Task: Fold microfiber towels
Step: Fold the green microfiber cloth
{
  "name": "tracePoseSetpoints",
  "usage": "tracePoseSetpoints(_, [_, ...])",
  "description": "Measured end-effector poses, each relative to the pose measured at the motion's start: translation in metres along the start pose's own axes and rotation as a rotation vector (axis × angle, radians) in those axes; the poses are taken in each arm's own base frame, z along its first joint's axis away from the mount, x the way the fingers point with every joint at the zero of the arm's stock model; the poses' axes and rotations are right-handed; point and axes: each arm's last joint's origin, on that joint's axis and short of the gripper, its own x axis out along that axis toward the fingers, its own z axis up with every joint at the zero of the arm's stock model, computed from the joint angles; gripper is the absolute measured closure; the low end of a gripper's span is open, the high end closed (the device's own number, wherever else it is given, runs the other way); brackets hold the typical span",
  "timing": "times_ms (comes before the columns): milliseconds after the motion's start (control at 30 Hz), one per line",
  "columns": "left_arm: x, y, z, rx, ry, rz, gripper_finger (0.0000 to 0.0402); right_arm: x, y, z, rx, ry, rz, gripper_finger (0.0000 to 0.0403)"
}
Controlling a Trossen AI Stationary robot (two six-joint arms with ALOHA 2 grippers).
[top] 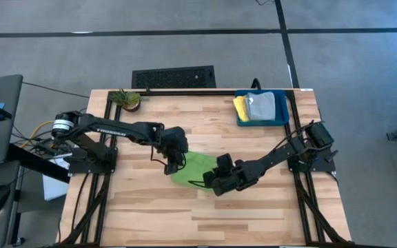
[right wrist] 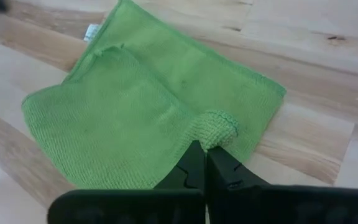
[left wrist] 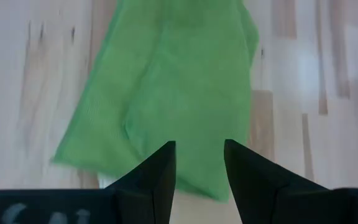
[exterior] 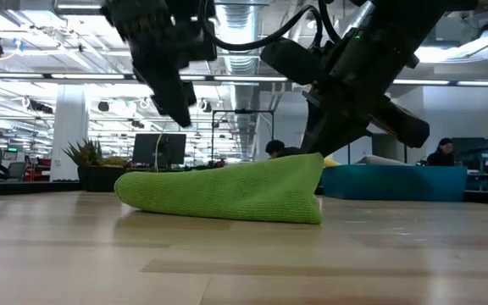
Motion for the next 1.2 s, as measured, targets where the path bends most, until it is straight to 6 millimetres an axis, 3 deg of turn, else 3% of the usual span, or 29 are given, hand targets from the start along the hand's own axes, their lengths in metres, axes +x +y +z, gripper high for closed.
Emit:
tracePoseSetpoints(267, [0.023, 0.027, -0.022, -0.003, -0.075, 0.050, 0.0274, 0.000, 0.000, -0.001, -0.001, 0.002, 0.003, 0.0393])
tracePoseSetpoints(633, [0.047, 0.035, -0.032, 0.060, -0.138, 0.065, 0.0274, 0.000, 0.001, -0.001, 0.002, 0.001, 0.007, 0.0392])
tracePoseSetpoints(1000, [0.080, 0.045, -0.043, 0.084, -0.028, 0.073, 0.0274, 0.001, 0.002, 0.001, 0.013, -0.001, 0.016, 0.0392])
tracePoseSetpoints(1200, [0.086, 0.045, -0.041, 0.102, -0.045, 0.065, 0.0276, 0.001, 0.003, 0.001, 0.023, 0.000, 0.024, 0.0392])
